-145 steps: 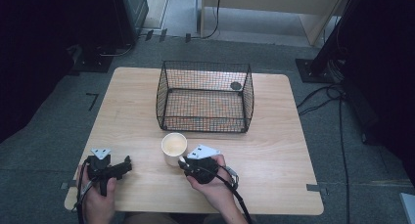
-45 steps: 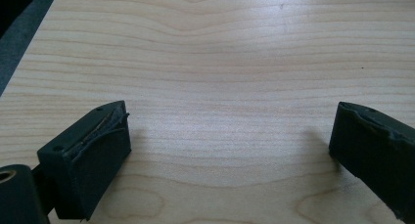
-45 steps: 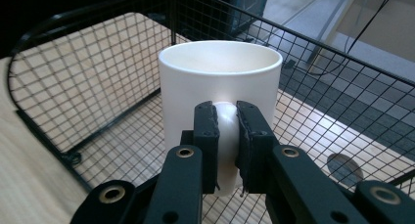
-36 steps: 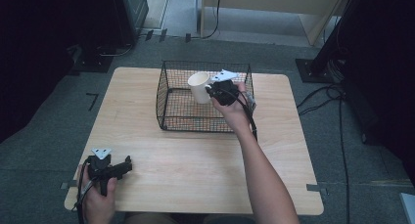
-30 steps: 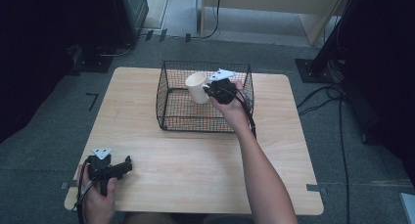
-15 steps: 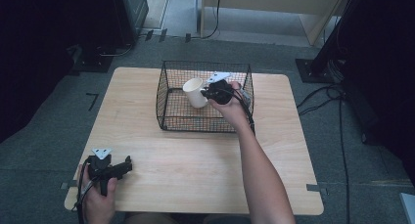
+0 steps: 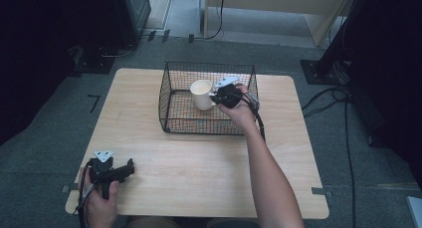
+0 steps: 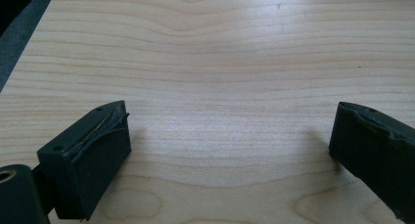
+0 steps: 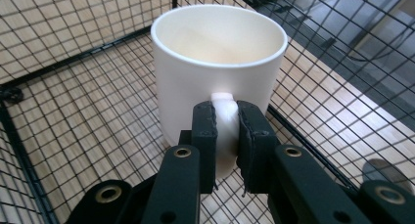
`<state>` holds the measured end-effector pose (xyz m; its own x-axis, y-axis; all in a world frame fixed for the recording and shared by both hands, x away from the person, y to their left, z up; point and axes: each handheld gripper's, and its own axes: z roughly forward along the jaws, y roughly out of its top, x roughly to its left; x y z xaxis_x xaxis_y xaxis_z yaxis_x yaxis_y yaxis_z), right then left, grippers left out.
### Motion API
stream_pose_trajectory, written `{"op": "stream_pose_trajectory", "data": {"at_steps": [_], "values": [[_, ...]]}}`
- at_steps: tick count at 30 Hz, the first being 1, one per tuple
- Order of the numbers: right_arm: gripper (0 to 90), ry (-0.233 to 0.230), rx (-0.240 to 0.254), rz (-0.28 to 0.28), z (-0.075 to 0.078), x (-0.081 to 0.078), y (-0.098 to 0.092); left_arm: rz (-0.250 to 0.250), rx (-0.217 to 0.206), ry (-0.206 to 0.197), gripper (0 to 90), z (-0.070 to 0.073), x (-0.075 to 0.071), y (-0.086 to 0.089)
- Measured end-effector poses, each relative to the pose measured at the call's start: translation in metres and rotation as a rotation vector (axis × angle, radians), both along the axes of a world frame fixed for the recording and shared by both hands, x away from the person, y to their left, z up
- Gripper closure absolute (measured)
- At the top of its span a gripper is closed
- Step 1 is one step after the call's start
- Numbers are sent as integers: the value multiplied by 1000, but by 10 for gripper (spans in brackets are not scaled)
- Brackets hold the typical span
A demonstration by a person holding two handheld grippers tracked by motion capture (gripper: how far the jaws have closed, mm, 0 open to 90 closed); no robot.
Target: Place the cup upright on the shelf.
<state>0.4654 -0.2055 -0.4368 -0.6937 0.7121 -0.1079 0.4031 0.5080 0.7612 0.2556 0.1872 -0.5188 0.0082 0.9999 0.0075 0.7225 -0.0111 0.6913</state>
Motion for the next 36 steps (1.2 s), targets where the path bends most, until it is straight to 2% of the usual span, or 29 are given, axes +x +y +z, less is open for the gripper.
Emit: {"op": "stream_pose_trajectory", "data": {"at_steps": [3, 7, 13, 14, 16, 19, 21, 23, 26, 31, 36], "values": [[763, -6, -11, -16, -1, 0, 0, 0, 0, 0, 18, 0, 0, 0], [727, 0, 1, -13, -1, 0, -2, 0, 0, 0, 19, 0, 0, 0], [638, -25, 31, 2, 2, -2, -4, 1, -1, -1, 19, 0, 0, 0], [593, -43, 39, 2, 4, -4, -4, 0, 0, 0, 18, 0, 0, 0], [573, -56, 37, -5, 5, -5, -4, 0, 0, 0, 19, 0, 0, 0], [529, -107, 61, -11, 10, -8, -6, 0, 0, 1, 19, 0, 0, 0], [526, -130, 84, -20, 17, -11, -6, 0, 0, 0, 19, 0, 0, 0], [513, -177, 132, -21, 27, -15, -7, 0, 0, 0, 18, 0, 0, 0], [470, -223, 142, -40, 40, -21, -8, 0, 0, 0, 18, 0, 0, 0], [399, -220, 148, -41, 52, -35, -9, 0, 0, 0, 19, 0, 0, 0], [356, -211, 227, -22, 60, -56, -15, 1, -1, -1, 19, 0, 0, 0]]}}
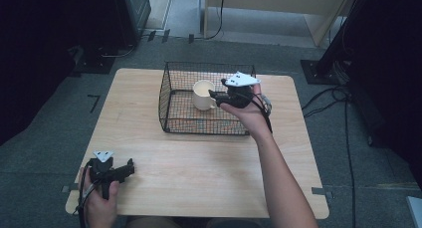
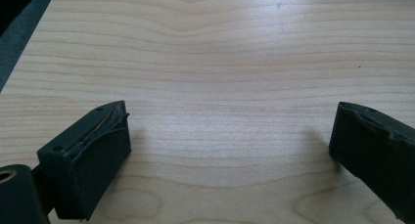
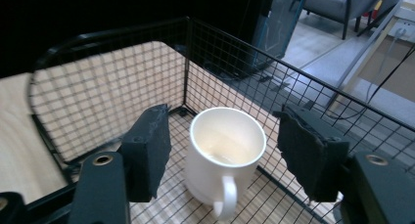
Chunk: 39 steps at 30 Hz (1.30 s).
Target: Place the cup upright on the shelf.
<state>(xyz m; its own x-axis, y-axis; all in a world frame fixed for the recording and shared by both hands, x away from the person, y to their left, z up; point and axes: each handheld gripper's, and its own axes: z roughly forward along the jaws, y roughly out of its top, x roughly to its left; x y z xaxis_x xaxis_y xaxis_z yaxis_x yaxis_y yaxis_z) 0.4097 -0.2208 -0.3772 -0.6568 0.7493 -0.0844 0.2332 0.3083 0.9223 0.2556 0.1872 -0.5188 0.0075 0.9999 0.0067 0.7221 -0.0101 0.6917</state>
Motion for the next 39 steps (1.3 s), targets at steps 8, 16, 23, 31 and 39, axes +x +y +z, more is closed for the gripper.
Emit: {"op": "stream_pose_trajectory", "data": {"at_steps": [8, 16, 23, 31, 39], "values": [[273, 27, 51, -13, 3, -36, -18, -1, 1, 1, 18, 0, 0, 0], [172, 67, 33, -35, -9, -70, -37, -1, 3, 1, 19, 0, 0, 0], [114, 84, 2, -67, -21, -93, -55, -1, 2, 1, 19, 0, 0, 0], [38, 130, 12, -97, -35, -117, -77, 0, 1, -1, 18, 0, 0, 0], [22, 147, 5, -134, -52, -137, -100, 0, 0, -1, 18, 0, 0, 0]]}}
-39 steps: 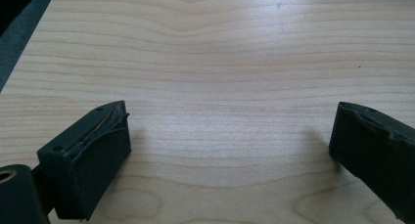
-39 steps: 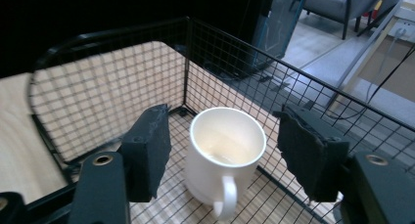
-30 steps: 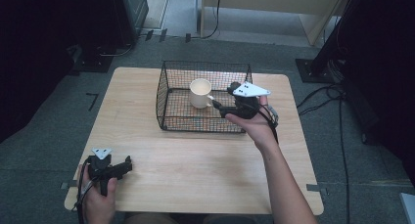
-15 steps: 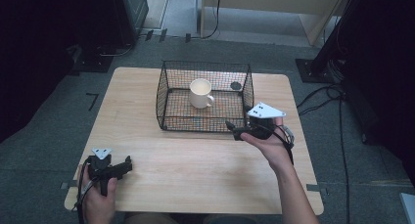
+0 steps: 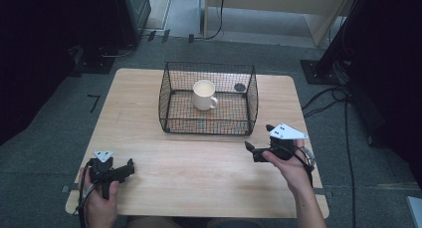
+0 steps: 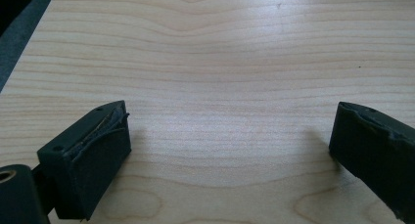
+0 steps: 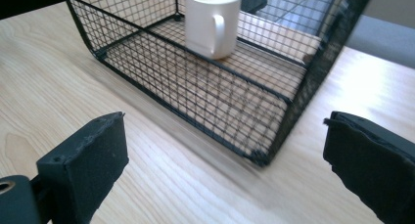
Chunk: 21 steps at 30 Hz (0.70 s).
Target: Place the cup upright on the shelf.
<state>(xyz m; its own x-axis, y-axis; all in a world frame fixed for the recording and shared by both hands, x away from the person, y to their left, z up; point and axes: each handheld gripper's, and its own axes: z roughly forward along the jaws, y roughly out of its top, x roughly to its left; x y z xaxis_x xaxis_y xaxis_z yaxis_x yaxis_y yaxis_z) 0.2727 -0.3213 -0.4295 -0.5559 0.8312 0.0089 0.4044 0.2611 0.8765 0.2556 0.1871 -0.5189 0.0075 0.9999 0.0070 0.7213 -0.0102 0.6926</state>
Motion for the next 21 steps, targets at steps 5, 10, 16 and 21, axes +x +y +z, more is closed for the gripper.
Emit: {"op": "stream_pose_trajectory", "data": {"at_steps": [5, 10, 16, 21], "values": [[21, 14, 7, -40, -12, -10, -17, -2, 2, 2, 19, 0, 0, 0], [21, 32, 4, -83, -26, -19, -35, -2, 2, 2, 18, 0, 0, 0], [21, 47, -14, -125, -39, -26, -50, -2, 2, 3, 18, 0, 0, 0], [21, 73, -16, -171, -53, -36, -69, -2, 2, 2, 19, 0, 0, 0]]}}
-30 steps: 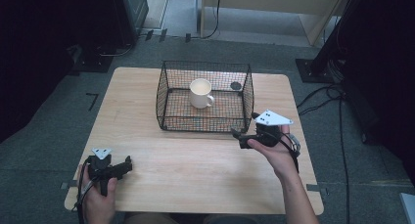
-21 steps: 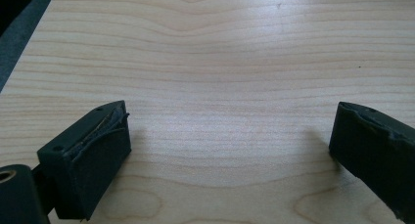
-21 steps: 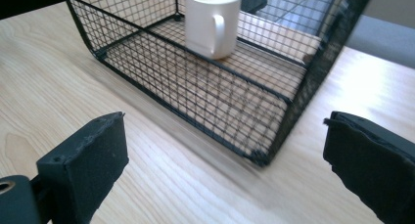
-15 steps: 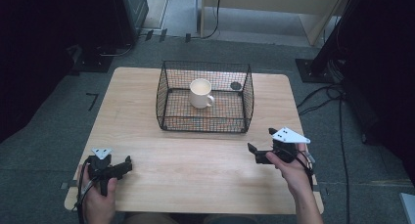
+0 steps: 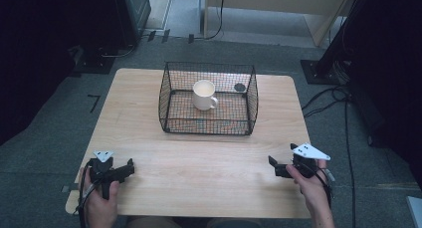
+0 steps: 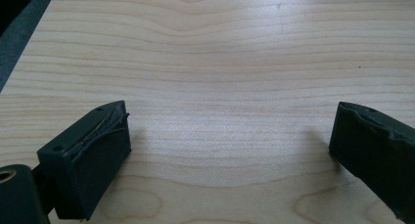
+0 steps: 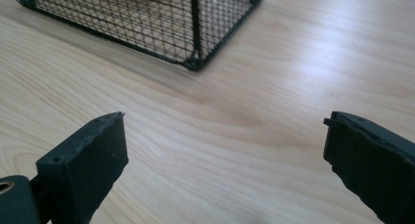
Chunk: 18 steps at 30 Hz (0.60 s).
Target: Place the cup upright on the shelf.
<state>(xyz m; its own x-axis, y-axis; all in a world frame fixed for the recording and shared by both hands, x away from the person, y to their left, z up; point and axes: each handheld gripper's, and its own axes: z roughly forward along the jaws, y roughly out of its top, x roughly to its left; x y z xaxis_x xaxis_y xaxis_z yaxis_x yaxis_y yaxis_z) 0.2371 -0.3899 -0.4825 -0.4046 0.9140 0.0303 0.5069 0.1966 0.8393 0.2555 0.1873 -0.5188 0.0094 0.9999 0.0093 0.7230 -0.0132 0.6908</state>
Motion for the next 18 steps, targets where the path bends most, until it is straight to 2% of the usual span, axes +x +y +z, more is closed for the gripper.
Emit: {"op": "stream_pose_trajectory", "data": {"at_steps": [8, 18], "values": [[21, 41, -22, -52, -18, -11, -19, 0, 0, 0, 18, 0, 0, 0], [21, 84, -54, -99, -31, -21, -34, 0, 0, 0, 18, 0, 0, 0]]}}
